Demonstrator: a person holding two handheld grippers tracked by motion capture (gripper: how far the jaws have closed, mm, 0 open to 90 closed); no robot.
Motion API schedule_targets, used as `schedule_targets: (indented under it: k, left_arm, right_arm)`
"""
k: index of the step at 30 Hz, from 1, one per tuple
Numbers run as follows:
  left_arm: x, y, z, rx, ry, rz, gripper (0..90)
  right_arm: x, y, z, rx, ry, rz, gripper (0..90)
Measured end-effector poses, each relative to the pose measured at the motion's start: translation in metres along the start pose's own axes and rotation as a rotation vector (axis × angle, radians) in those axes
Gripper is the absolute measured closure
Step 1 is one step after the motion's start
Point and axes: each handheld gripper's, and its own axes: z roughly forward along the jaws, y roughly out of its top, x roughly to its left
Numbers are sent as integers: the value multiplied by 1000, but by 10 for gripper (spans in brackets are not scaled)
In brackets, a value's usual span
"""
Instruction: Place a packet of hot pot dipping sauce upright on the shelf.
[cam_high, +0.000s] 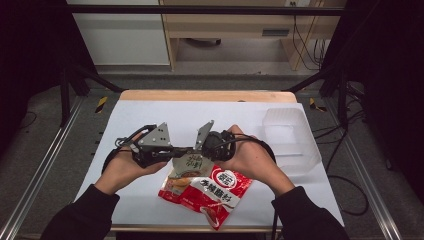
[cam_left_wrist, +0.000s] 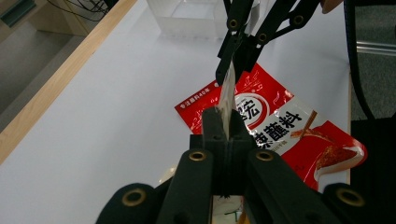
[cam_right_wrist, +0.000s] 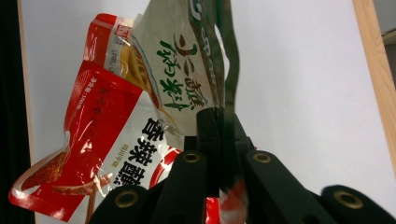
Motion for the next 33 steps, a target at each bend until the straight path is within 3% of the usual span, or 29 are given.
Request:
schedule_targets:
  k: [3,7,9,13,17,21,23,24,26,28,30,33]
  left_arm:
    - [2,-4,-1,-39,1,-32,822]
    - [7,-12,-11,-99,48,-87,575]
    - [7,-18,-14,-101,70,-100,474]
    - [4,-43,-21,-101,135,-136,353]
    - [-6,-79,-21,-80,195,-182,247]
    - [-17,-122,-16,-38,222,-219,163]
    - [-18,-140,-13,-45,254,-247,139]
    - [-19,-151,-12,-61,276,-273,128]
    - [-19,-171,-11,-61,379,-331,125]
    - [-14,-177,-16,-49,384,-351,116]
    - [-9,-178,-23,-63,438,-349,97]
    - [-8,-185,-24,-39,461,-360,92]
  right_arm:
    - [-1,2,-2,3,-21,-2,900]
    - [-4,2,-3,42,-57,-13,900]
    - [-6,0,-5,60,-72,-14,900]
    - [-14,-7,-12,61,-103,3,900]
    - [-22,-15,-22,50,-133,25,900]
    - [-28,-23,-33,40,-191,38,900]
    - [-30,-26,-37,38,-212,49,900]
    - [-32,-28,-40,37,-222,48,900]
    - [-36,-31,-44,43,-246,67,900]
    - [-41,-35,-48,46,-265,87,900]
    - [-45,-39,-52,46,-283,100,900]
    - [-50,-45,-57,47,-305,117,900]
